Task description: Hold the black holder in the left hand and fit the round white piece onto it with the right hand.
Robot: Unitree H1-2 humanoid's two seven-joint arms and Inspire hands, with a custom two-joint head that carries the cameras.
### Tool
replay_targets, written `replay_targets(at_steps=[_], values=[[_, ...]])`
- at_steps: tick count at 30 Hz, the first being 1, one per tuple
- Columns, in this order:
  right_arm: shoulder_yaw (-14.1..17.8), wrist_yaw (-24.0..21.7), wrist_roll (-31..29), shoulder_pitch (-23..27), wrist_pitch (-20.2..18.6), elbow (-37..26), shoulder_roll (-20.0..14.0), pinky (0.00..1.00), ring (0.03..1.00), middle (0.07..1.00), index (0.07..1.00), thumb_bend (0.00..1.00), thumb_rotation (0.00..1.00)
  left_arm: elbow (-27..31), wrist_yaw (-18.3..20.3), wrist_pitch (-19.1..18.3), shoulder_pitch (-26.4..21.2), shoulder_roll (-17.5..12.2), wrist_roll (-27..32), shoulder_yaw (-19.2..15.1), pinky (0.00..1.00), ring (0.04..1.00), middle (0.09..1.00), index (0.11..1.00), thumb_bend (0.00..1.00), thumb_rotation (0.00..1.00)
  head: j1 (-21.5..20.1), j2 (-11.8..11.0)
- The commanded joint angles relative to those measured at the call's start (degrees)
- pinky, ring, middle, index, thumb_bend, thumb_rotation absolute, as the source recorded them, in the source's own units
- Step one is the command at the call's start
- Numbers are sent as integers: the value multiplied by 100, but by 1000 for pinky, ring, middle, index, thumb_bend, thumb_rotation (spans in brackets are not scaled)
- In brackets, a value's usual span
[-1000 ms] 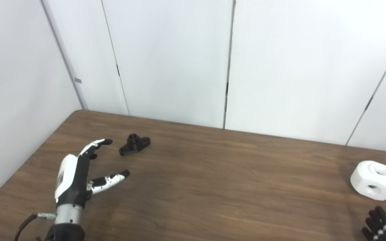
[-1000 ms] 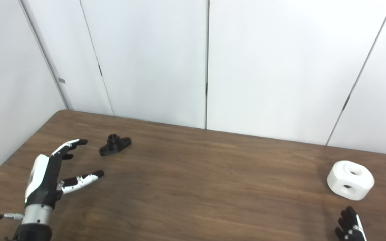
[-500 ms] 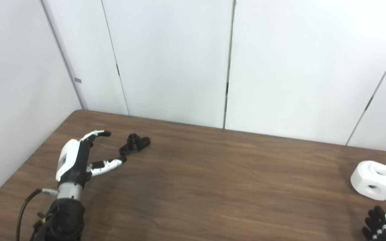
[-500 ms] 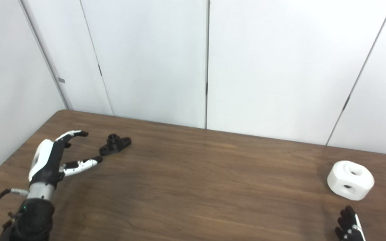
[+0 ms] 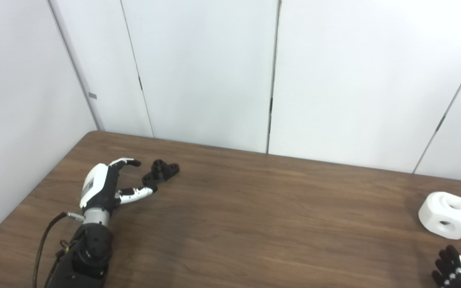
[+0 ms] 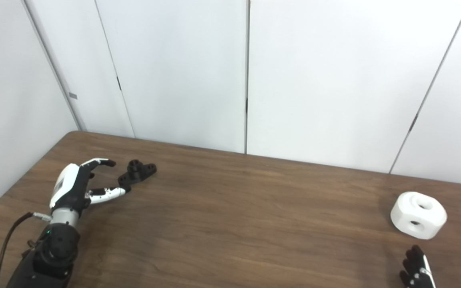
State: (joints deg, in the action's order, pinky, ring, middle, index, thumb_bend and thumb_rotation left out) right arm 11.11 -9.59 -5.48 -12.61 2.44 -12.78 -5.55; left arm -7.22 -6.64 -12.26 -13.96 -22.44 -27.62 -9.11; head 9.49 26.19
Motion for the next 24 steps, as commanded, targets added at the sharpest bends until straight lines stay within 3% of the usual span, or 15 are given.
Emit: replay_targets(at_steps=[1,10,24], values=[[-131,11,-14,-906,-27,-151,72,1000,1000,1000,1000,480,1000,-128,-173,31,-471,-137,-38,45,801,888,855,702,853,220,3,5],[-174,15,-13,-975,-26,-231,58,1000,1000,1000,1000,482,1000,-740,-354,-33,-862,-229,-178,279,786,877,846,687,883,210,-25,35],[-199,31,70,-1041,-51,-328,57,1000,1000,1000,1000,495,1000,-1488,-619,1,-1205,-347,-190,486,852,908,857,687,887,195,-14,85]])
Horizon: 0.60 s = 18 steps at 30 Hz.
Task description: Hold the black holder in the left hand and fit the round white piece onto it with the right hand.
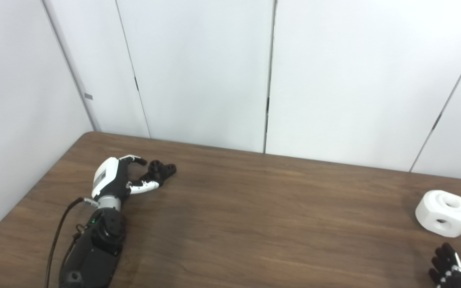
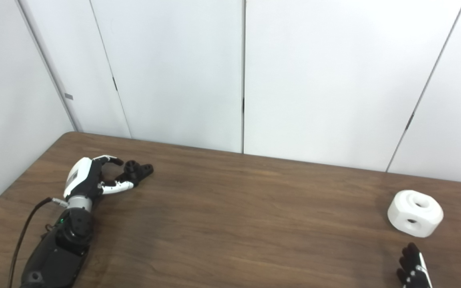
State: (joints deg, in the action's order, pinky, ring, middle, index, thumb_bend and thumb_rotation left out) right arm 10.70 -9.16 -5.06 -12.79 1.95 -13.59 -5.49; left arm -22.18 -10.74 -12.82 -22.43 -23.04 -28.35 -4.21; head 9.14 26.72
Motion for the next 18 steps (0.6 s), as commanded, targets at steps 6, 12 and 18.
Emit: replay_targets(at_steps=[6,12,18], values=[[-146,-15,-16,-1038,-8,-291,59,1000,1000,1000,1000,492,1000,-123,-256,54,-389,-334,-128,74,874,908,859,689,887,186,31,52],[-145,-9,29,-1042,20,-294,47,1000,1000,1000,1000,520,1000,-115,-197,-66,-354,-395,-238,198,957,937,870,667,883,200,40,85],[-140,-2,31,-1066,-52,-368,48,1000,1000,1000,1000,547,1000,-103,-232,-160,-311,-469,-371,329,979,950,874,629,884,206,56,115]])
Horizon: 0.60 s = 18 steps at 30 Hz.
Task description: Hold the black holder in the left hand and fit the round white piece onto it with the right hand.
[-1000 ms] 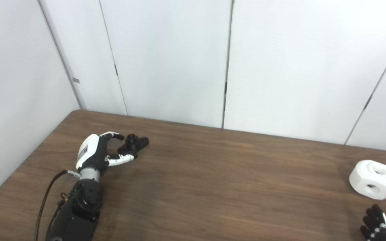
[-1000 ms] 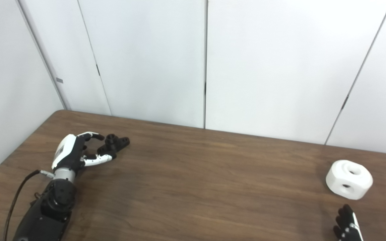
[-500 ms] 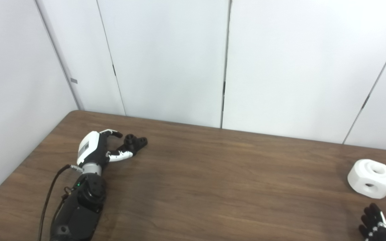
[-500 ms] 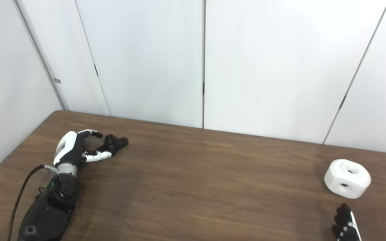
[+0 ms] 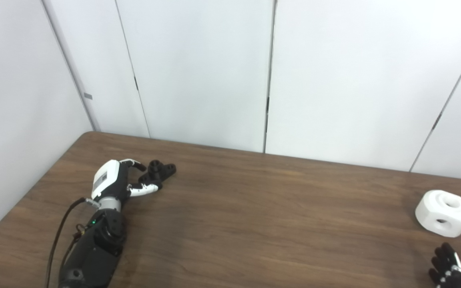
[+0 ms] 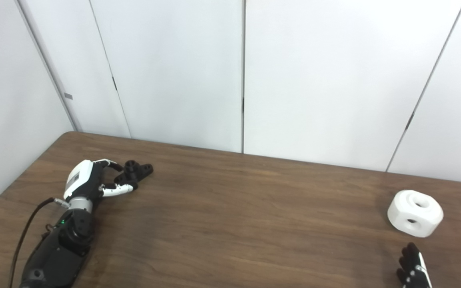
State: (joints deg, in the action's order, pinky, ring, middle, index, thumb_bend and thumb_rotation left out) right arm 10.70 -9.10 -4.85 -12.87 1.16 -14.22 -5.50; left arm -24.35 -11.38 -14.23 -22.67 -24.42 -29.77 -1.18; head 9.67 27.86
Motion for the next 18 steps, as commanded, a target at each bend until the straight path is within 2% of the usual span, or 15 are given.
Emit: replay_targets(at_steps=[1,18], values=[[-134,-12,0,-1056,39,-293,46,1000,1000,1000,1000,551,1000,118,-183,-37,-279,-343,-254,49,974,946,871,619,884,202,3,1],[-107,-8,13,-1059,-22,-346,33,1000,1000,996,1000,540,1000,264,-166,-126,-225,-361,-247,142,954,943,861,569,865,139,16,68]])
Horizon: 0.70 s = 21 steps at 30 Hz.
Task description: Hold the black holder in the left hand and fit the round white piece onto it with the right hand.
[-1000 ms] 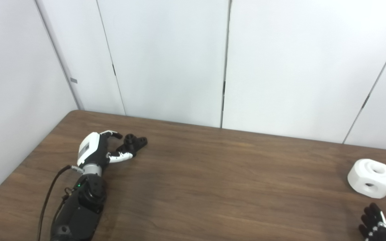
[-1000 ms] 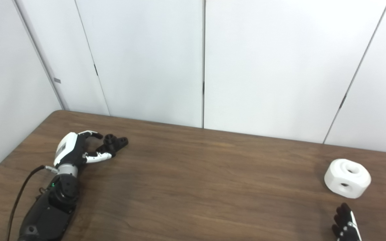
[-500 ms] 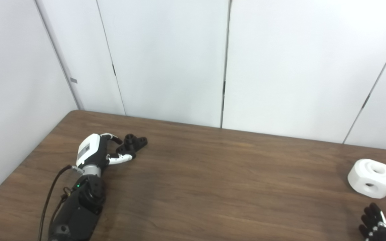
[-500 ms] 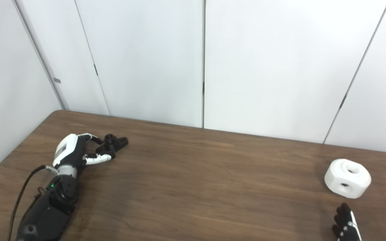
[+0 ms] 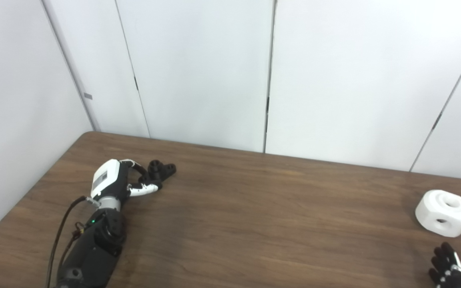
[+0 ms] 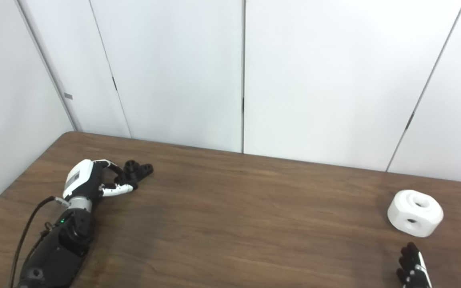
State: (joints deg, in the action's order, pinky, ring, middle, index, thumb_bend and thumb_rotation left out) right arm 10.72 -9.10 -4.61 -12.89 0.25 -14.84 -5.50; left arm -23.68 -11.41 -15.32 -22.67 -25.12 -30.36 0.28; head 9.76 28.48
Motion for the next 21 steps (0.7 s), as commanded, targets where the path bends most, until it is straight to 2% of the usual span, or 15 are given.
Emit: replay_targets(at_steps=[1,2,3,5,10,21], values=[[-105,-8,-18,-1059,63,-287,36,1000,1000,997,1000,540,1000,192,-176,7,-223,-295,-189,0,952,940,858,563,860,128,2,16],[-101,-4,-23,-1060,71,-288,42,1000,1000,997,1000,537,1000,170,-204,65,-219,-299,-177,-4,950,939,855,520,662,93,1,20],[-99,-3,-30,-1061,61,-295,46,1000,1000,995,1000,531,1000,146,-231,114,-218,-296,-157,-17,950,937,850,505,595,79,1,20],[-99,5,-27,-1068,25,-325,52,1000,1000,990,1000,530,1000,97,-298,188,-218,-293,-164,-18,946,928,829,491,540,64,-5,25],[-98,-13,-70,-1080,-20,-362,53,1000,1000,987,1000,523,1000,72,-334,132,-231,-292,-236,58,916,874,761,485,523,49,-12,36],[-86,0,-67,-1092,-34,-384,44,1000,1000,976,1000,514,1000,208,-253,144,-185,-233,-126,74,888,877,762,485,522,48,-25,80]])
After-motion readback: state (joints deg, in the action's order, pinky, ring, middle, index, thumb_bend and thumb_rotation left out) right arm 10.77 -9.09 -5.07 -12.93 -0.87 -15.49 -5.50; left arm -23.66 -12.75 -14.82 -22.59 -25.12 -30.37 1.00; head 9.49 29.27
